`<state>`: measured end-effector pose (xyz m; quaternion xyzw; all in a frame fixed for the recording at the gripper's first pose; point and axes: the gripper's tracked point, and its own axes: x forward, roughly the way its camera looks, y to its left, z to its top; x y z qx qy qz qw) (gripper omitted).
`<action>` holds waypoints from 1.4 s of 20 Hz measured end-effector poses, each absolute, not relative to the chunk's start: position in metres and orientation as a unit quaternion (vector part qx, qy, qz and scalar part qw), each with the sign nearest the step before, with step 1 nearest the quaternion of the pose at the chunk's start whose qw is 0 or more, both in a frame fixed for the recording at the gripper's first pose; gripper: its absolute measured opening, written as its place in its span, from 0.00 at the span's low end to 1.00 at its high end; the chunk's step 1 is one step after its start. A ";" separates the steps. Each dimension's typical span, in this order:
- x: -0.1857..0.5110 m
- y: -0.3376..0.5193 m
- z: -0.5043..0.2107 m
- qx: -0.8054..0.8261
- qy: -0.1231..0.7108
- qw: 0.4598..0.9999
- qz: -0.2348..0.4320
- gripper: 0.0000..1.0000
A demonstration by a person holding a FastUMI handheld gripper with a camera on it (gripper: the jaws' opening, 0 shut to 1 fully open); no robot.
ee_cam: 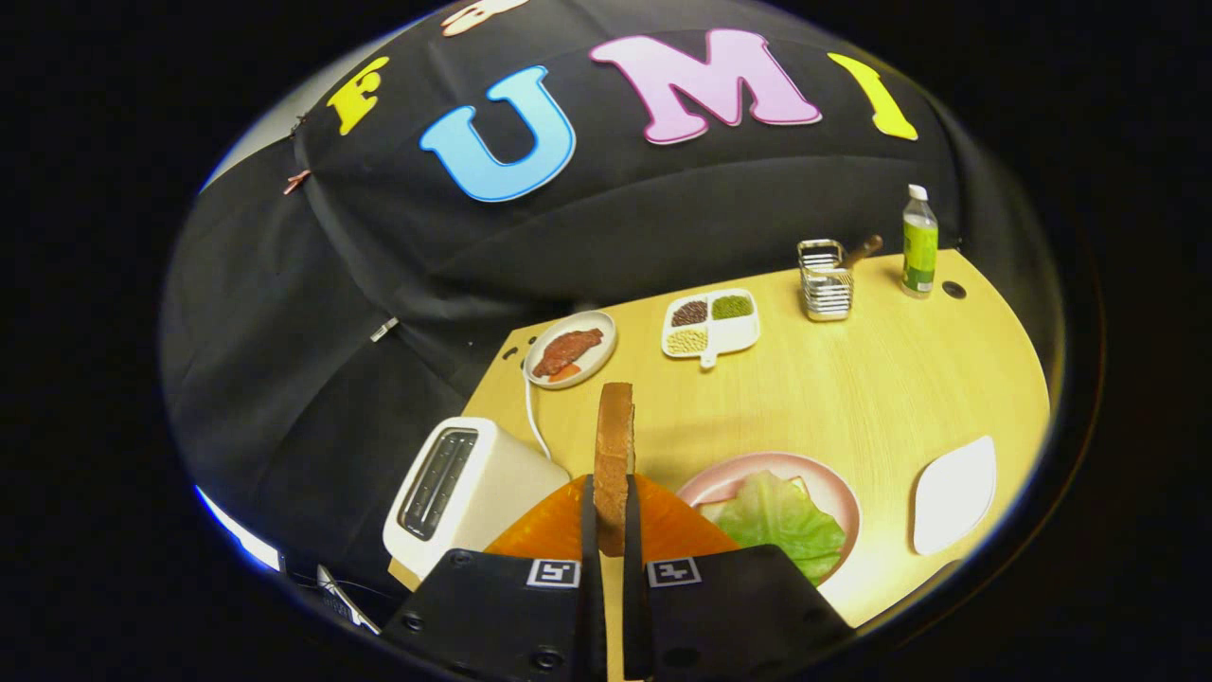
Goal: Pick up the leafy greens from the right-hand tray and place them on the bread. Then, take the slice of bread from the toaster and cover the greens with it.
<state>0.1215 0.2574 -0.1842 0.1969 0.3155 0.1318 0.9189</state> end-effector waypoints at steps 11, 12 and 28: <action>0.106 0.214 -0.254 0.231 0.361 0.899 0.091 0.11; 0.105 0.211 -0.256 0.237 0.362 0.897 0.088 0.11; 0.092 0.138 -0.308 0.253 0.383 0.889 -0.012 0.57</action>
